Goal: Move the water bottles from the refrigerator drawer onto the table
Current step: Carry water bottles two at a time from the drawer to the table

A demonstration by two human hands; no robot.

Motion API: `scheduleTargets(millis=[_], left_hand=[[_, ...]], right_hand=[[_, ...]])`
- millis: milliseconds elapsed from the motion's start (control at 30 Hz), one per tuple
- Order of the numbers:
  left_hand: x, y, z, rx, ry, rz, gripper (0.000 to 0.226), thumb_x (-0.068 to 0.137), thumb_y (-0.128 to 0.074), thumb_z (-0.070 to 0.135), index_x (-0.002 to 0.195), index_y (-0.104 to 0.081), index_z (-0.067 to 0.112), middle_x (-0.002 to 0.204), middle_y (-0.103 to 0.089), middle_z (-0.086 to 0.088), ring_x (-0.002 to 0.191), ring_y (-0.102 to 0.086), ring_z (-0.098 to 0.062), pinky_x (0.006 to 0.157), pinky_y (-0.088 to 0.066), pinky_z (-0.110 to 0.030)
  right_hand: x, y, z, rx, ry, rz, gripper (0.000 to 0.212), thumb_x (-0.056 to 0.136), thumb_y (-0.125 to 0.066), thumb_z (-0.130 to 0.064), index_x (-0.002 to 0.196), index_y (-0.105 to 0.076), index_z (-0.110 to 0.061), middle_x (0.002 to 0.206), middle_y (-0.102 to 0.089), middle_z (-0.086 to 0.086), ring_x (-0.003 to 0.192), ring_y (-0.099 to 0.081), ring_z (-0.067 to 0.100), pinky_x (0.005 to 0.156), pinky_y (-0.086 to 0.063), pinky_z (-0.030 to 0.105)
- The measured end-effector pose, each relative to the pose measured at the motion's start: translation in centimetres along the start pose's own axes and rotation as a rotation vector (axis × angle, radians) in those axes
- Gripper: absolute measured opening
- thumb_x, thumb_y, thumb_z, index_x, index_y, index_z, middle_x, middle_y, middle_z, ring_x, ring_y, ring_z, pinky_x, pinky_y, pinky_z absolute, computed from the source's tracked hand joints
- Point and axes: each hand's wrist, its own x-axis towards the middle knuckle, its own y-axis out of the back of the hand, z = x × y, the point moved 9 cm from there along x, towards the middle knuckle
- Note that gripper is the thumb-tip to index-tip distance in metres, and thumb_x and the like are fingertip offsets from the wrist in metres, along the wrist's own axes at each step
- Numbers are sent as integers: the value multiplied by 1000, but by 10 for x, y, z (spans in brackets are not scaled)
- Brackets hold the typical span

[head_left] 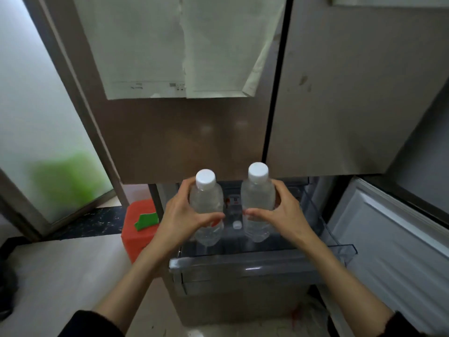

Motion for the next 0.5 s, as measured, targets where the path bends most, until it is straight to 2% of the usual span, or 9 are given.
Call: scheduleTargets(millis=[67, 100, 167, 233, 300, 367, 433, 500], left_hand=[[-11, 17, 25, -75, -20, 88, 84, 45, -78, 57, 117, -35, 47, 107, -51, 26, 100, -55, 1, 79, -42, -12], [-19, 26, 37, -124, -34, 149, 82, 46, -76, 58, 116, -36, 49, 108, -50, 27, 102, -55, 3, 77, -44, -12], [-40, 42, 57, -225, -67, 280, 70, 51, -73, 58, 111, -38, 52, 109, -53, 25, 101, -57, 8, 71, -50, -10], [-66, 56, 70, -295, -79, 416, 61, 60, -67, 58, 112, -39, 49, 108, -55, 23, 98, -59, 10, 69, -50, -8], [-95, 65, 73, -326, -34, 522, 60, 66, -60, 61, 119, -40, 39, 109, -57, 20, 96, -61, 6, 70, -52, -13], [-126, 74, 64, -319, 54, 598, 58, 71, -53, 62, 122, -38, 36, 108, -57, 18, 93, -64, 0, 71, -51, -18], [-160, 85, 50, -295, 150, 654, 56, 73, -51, 62, 120, -39, 35, 111, -59, 7, 94, -64, -11, 74, -52, -27], [-198, 98, 37, -260, 228, 701, 56, 71, -52, 62, 117, -41, 32, 113, -59, 0, 94, -64, -14, 75, -53, -30]], right_hand=[[-6, 5, -29, 84, 71, 2, 65, 57, -78, -52, 112, -44, -45, 112, -57, -18, 104, -55, 1, 87, -48, 27], [-11, 7, -43, 114, 111, -5, 63, 55, -74, -59, 110, -44, -48, 113, -57, -18, 104, -56, 1, 87, -49, 27], [-24, 8, -66, 161, 174, -25, 57, 55, -69, -67, 104, -46, -51, 108, -59, -19, 99, -58, -4, 80, -51, 18], [-39, 4, -80, 207, 199, -38, 52, 55, -66, -69, 99, -49, -46, 99, -61, -18, 90, -60, -9, 70, -50, 11], [-53, -6, -83, 263, 165, -61, 52, 55, -64, -68, 95, -54, -37, 92, -65, -13, 81, -63, -6, 63, -50, 11], [-69, -27, -80, 309, 110, -113, 43, 62, -67, -60, 92, -57, -32, 88, -67, -9, 75, -65, -2, 60, -50, 14], [-87, -52, -78, 322, 79, -184, 28, 73, -68, -47, 93, -57, -31, 89, -67, -7, 76, -66, 2, 62, -50, 17], [-105, -80, -79, 317, 69, -264, 23, 77, -67, -43, 93, -55, -30, 90, -66, -7, 78, -65, 4, 64, -48, 17]])
